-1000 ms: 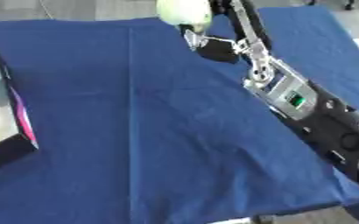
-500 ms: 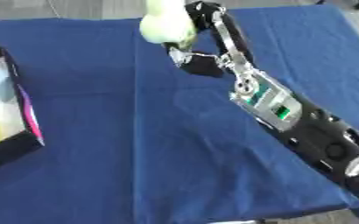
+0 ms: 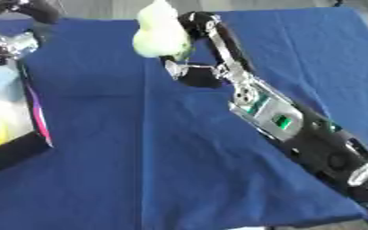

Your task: Pick up the objects with one hand, pass them to the other hand, and then place them into the box on the other side of the table.

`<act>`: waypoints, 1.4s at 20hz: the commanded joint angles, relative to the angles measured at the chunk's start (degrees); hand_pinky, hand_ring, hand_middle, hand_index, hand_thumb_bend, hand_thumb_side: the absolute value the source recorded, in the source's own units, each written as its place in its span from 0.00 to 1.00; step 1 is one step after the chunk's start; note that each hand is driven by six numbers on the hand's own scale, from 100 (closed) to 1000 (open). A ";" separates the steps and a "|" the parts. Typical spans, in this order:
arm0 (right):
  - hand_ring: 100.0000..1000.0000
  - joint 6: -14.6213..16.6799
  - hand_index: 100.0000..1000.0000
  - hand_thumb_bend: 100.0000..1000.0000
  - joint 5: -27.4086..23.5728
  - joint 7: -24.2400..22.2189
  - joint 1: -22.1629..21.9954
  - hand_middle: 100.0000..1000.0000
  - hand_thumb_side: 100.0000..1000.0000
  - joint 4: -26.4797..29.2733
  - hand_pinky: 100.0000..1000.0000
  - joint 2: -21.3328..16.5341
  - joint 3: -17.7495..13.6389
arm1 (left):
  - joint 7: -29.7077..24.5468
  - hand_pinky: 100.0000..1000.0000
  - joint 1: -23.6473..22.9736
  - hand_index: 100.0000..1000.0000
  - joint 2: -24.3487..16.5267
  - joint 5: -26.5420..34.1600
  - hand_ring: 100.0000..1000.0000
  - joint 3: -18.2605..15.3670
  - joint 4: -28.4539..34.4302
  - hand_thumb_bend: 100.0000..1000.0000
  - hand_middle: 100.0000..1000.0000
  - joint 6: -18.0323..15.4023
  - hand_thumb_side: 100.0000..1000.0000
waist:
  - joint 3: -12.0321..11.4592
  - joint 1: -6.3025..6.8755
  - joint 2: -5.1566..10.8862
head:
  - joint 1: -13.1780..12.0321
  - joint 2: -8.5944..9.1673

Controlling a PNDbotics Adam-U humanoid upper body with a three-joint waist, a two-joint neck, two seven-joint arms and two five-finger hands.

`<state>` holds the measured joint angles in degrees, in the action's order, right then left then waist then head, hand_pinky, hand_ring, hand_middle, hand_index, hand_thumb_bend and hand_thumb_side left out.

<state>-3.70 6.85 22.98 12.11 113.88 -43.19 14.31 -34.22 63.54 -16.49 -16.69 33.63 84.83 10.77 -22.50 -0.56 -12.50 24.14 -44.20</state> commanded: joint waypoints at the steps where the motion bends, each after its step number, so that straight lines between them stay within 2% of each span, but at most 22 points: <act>1: 0.49 0.02 0.52 0.00 1.04 -0.50 1.02 0.43 0.00 0.71 0.58 -0.59 0.39 | -1.00 1.00 1.21 0.85 0.77 -1.44 0.84 1.06 0.04 0.00 0.74 0.73 0.67 | -0.26 0.77 1.80 | -0.89 0.08; 2: 0.49 0.06 0.52 0.00 1.29 -0.59 1.19 0.42 0.00 0.71 0.58 -0.52 0.57 | -1.14 1.00 1.26 0.86 1.15 -1.70 0.84 1.39 -0.12 0.00 0.74 0.92 0.68 | -0.33 0.75 1.76 | -1.09 0.08; 6: 0.49 0.57 0.52 0.00 3.10 -0.84 1.59 0.42 0.00 0.71 0.59 -0.29 1.21 | -1.64 1.00 1.32 0.85 2.73 -2.52 0.85 2.39 -0.81 0.00 0.73 1.21 0.82 | -0.48 0.64 1.61 | -1.37 0.08; 11: 0.49 1.00 0.52 0.00 4.60 -0.71 1.62 0.42 0.00 0.71 0.59 -0.11 1.58 | -2.00 1.00 1.25 0.85 3.71 -3.26 0.85 2.63 -1.53 0.00 0.73 1.29 0.83 | -0.50 0.58 1.57 | -1.23 0.08; 12: 0.49 1.06 0.51 0.01 4.72 -0.69 1.72 0.42 0.00 0.71 0.59 -0.12 1.62 | -2.05 1.00 1.15 0.85 3.83 -3.36 0.85 2.67 -1.67 0.00 0.72 1.32 0.97 | -0.49 0.57 1.53 | -1.10 0.08; 13: 0.49 1.46 0.51 0.01 5.15 -0.69 2.03 0.42 0.00 0.71 0.59 -0.17 1.74 | -2.17 1.00 0.76 0.85 4.50 -3.76 0.85 2.79 -2.34 0.00 0.72 1.71 1.00 | -0.45 0.54 1.45 | -0.87 0.08; 14: 0.49 1.94 0.51 0.06 5.75 -0.69 2.17 0.42 0.00 0.71 0.59 -0.17 1.87 | -2.28 1.00 0.49 0.85 5.39 -4.26 0.85 2.89 -3.15 0.00 0.72 2.23 1.00 | -0.45 0.51 1.39 | -0.72 0.08; 15: 0.49 2.39 0.51 0.03 6.48 -0.68 2.20 0.42 0.00 0.71 0.59 -0.12 2.01 | -2.35 1.00 0.32 0.85 6.19 -4.73 0.85 2.99 -3.84 0.00 0.72 2.60 1.00 | -0.46 0.48 1.35 | -0.61 0.08; 19: 0.49 3.06 0.51 0.04 9.01 -0.71 2.19 0.42 0.00 0.71 0.58 0.28 2.73 | -2.72 1.00 -0.09 0.85 8.04 -6.17 0.85 3.24 -5.45 0.00 0.72 2.70 1.00 | -0.58 0.38 1.14 | -0.37 0.08; 28: 0.48 3.86 0.51 0.06 11.00 -1.14 2.51 0.42 0.00 0.71 0.58 0.77 3.70 | -3.82 1.00 -0.33 0.86 10.01 -8.18 0.85 3.38 -7.52 0.00 0.71 1.76 1.00 | -0.72 0.19 1.02 | -0.21 0.08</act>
<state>-0.22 17.41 21.86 13.68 113.74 -41.94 18.15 -37.82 62.42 -6.71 -24.40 37.22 77.05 12.76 -23.19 -0.56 -12.50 23.84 -44.20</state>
